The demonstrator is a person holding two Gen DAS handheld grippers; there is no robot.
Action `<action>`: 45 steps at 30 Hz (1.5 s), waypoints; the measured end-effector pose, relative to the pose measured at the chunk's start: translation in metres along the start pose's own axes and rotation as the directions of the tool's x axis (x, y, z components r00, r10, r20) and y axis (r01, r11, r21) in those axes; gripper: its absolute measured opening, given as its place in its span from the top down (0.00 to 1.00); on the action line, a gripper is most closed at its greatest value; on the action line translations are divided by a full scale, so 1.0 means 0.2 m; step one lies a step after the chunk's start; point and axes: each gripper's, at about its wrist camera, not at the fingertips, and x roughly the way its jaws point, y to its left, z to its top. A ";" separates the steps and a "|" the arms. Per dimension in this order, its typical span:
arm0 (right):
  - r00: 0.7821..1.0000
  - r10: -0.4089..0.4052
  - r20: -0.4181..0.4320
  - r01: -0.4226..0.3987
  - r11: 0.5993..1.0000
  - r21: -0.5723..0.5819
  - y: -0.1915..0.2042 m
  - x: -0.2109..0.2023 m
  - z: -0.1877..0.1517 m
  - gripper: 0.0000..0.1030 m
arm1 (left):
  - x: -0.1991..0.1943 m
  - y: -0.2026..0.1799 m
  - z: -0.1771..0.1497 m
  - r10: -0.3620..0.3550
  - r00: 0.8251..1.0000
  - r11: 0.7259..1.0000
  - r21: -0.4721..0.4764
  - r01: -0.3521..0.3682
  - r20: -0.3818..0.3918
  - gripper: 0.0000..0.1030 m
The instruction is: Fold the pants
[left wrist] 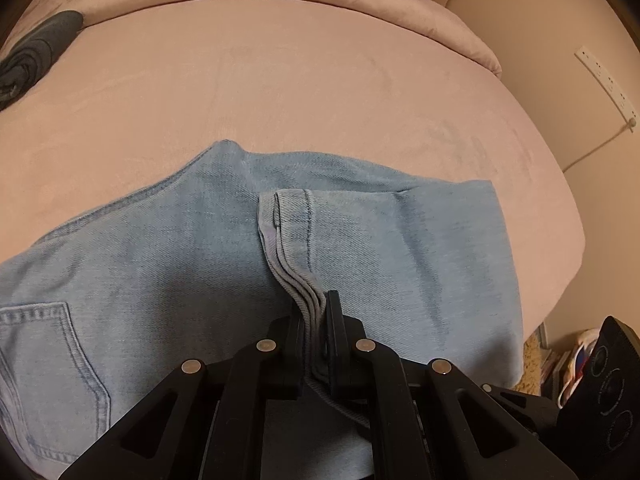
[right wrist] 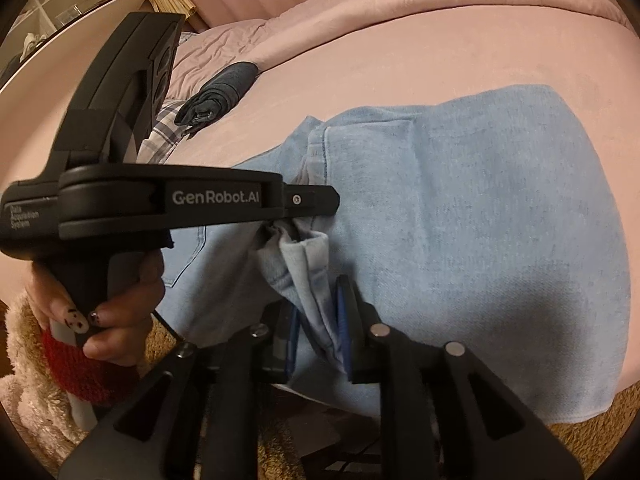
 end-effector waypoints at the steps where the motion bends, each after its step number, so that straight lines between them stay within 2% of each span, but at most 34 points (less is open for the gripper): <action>1: 1.000 0.005 -0.007 -0.005 1.000 0.004 0.00 -0.01 0.00 0.76 | 0.00 0.00 0.00 -0.002 1.000 1.000 0.002 0.002 -0.002 0.94; 6: 0.999 0.019 -0.026 -0.018 1.000 0.022 -0.01 -0.09 0.00 0.60 | 0.00 0.01 0.02 -0.009 1.000 1.000 0.022 0.009 -0.007 0.94; 10: 1.000 -0.008 -0.002 0.008 1.000 0.002 -0.03 -0.24 -0.02 0.50 | -0.03 0.05 0.01 -0.032 0.999 0.999 0.030 0.032 -0.008 0.94; 14: 0.993 -0.110 0.041 0.110 0.994 0.002 -0.12 -0.39 -0.03 0.45 | -0.07 0.13 -0.01 -0.082 0.997 0.997 0.011 0.082 -0.011 0.93; 16: 0.981 -0.183 0.056 0.180 0.982 0.048 -0.20 -0.44 -0.03 0.43 | -0.09 0.17 -0.02 -0.092 0.996 0.996 0.000 0.092 -0.013 0.89; 21: 0.963 -0.266 0.046 0.255 0.952 0.167 -0.41 -0.45 -0.05 0.45 | -0.15 0.21 -0.06 -0.066 0.998 0.998 -0.010 0.066 0.000 0.88; 22: 0.961 -0.275 0.044 0.264 0.949 0.171 -0.42 -0.45 -0.06 0.51 | -0.16 0.22 -0.07 -0.060 0.998 0.998 -0.013 0.060 0.010 0.88; 23: 0.958 -0.283 0.041 0.272 0.947 0.172 -0.44 -0.46 -0.06 0.61 | -0.17 0.22 -0.09 -0.055 0.998 0.998 -0.015 0.056 0.016 0.88; 26: 0.939 -0.342 0.041 0.334 0.932 0.143 -0.43 -0.42 -0.08 0.71 | -0.18 0.21 -0.15 -0.004 1.000 1.000 -0.017 0.005 0.024 0.88; 29: 0.924 -0.381 0.024 0.375 0.919 0.119 -0.45 -0.38 -0.10 0.72 | -0.16 0.19 -0.22 0.057 0.997 0.998 -0.009 -0.056 0.049 0.88; 31: 0.924 -0.381 0.028 0.376 0.919 0.118 -0.46 -0.37 -0.11 0.72 | -0.17 0.19 -0.25 0.069 0.995 0.997 -0.021 -0.068 0.078 0.88; 36: 0.923 -0.383 0.026 0.379 0.920 0.105 -0.46 -0.37 -0.11 0.72 | -0.24 0.22 -0.32 0.088 0.993 0.994 -0.078 -0.081 0.081 0.88; 40: 0.927 -0.374 0.013 0.370 0.922 0.113 -0.45 -0.40 -0.05 0.70 | -0.39 0.20 -0.35 0.062 0.985 0.995 -0.092 -0.047 0.164 0.88; 42: 0.929 -0.367 0.046 0.362 0.927 0.095 -0.42 -0.42 0.00 0.70 | -0.43 0.19 -0.37 0.032 0.981 0.996 -0.082 -0.017 0.191 0.88; 45: 0.927 -0.365 0.092 0.361 0.931 0.054 -0.38 -0.40 0.12 0.70 | -0.40 0.14 -0.39 0.009 0.983 0.999 -0.050 0.000 0.182 0.88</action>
